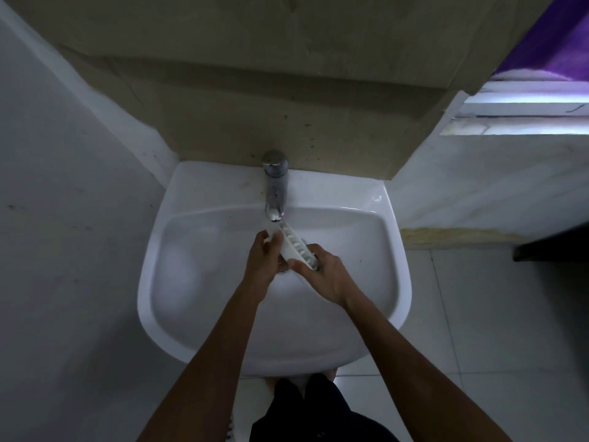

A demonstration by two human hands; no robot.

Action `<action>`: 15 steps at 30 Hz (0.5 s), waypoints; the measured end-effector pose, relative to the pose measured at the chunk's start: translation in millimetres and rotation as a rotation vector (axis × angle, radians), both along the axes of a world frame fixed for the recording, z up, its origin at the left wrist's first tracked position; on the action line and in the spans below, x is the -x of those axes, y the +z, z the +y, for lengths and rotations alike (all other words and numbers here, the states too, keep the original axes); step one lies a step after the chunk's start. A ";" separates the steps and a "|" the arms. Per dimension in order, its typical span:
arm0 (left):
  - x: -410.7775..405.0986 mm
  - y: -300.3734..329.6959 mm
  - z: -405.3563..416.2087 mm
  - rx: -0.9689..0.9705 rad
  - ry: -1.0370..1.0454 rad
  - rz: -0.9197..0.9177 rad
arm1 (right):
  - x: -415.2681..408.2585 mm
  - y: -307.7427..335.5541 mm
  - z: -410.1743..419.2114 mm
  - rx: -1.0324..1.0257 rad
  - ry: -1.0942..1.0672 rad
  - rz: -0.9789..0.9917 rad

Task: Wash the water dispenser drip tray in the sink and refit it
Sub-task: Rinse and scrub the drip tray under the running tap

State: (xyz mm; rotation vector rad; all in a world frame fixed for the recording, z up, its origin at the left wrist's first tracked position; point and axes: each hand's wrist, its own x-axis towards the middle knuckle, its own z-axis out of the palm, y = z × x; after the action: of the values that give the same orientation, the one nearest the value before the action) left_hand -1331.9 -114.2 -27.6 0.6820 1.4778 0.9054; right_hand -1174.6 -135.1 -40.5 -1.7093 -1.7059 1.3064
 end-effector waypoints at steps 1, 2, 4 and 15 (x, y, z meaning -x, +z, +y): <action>-1.7 1.0 -0.1 0.010 0.014 -0.002 | 2.0 1.3 1.9 0.002 0.002 0.006; -3.1 3.1 1.1 0.024 0.029 0.016 | 3.5 2.3 3.9 0.004 0.007 0.007; -3.3 2.7 5.4 0.044 0.053 0.122 | 5.0 4.1 5.9 0.004 0.020 0.011; 0.2 -5.8 -5.4 -0.022 0.003 0.144 | 13.9 7.6 8.3 0.167 0.070 0.043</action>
State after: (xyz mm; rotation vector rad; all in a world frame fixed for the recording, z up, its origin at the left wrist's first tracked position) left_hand -1332.1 -119.6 -33.4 0.7745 1.5981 0.8917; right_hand -1188.5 -126.7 -32.8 -1.7113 -1.6881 1.5455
